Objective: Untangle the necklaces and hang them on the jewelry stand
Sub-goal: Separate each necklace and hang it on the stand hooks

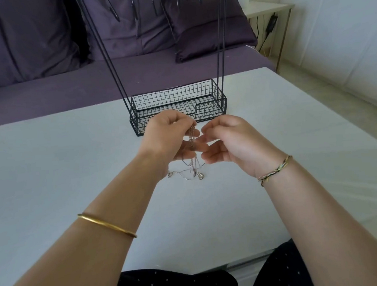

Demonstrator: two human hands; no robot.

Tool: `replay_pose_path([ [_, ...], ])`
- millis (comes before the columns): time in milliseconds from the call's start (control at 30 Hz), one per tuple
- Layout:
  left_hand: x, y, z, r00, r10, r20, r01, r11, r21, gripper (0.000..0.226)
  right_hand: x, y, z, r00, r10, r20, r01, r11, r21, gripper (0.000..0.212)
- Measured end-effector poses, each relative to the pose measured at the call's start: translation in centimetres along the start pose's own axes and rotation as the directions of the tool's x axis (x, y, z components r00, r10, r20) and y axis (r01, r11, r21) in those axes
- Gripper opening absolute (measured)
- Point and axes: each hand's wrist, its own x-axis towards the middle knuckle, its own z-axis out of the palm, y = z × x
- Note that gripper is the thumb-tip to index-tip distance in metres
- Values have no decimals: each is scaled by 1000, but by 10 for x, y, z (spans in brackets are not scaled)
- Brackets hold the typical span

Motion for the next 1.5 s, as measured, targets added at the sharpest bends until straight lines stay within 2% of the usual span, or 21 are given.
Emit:
replay_pose_path([
  [133, 0, 0, 1, 999, 38, 13, -38, 999, 24, 12, 2, 3, 3, 1000, 3, 8, -3, 1000, -16, 16],
  [300, 0, -2, 1, 995, 89, 41, -92, 993, 80, 12, 2, 3, 3, 999, -31, 20, 32, 999, -23, 31],
  [400, 1, -3, 0, 993, 106, 59, -112, 988, 108, 12, 1, 5, 0, 994, -104, 15, 105, 984, -142, 14],
  [567, 1, -4, -2, 994, 34, 106, -45, 994, 104, 3, 4, 7, -9, 963, -229, -145, 184, 946, -267, 12],
  [733, 1, -5, -2, 983, -45, 177, 21, 991, 135, 14, 9, 7, -10, 888, -365, -280, 275, 909, -313, 12],
  [833, 2, -6, -2, 984, -69, 164, 40, 984, 171, 9, 8, 4, -9, 874, -368, -316, 286, 917, -276, 12],
  [1033, 4, -10, -2, 987, -100, 125, 69, 970, 234, 4, 8, 2, -9, 875, -298, -382, 288, 954, -84, 10],
  [1167, 6, -12, 1, 993, -68, 100, 27, 930, 367, 7, 8, 2, -9, 874, -283, -396, 295, 955, -33, 16],
  [1333, 8, -15, 0, 1000, -7, 23, -5, 868, 496, 6, 11, 5, -13, 858, -326, -398, 254, 941, -223, 17],
  [1500, 12, -14, 1, 996, 15, -91, 29, 885, 464, 15, 11, 6, -15, 885, -306, -351, 212, 936, -280, 20],
])
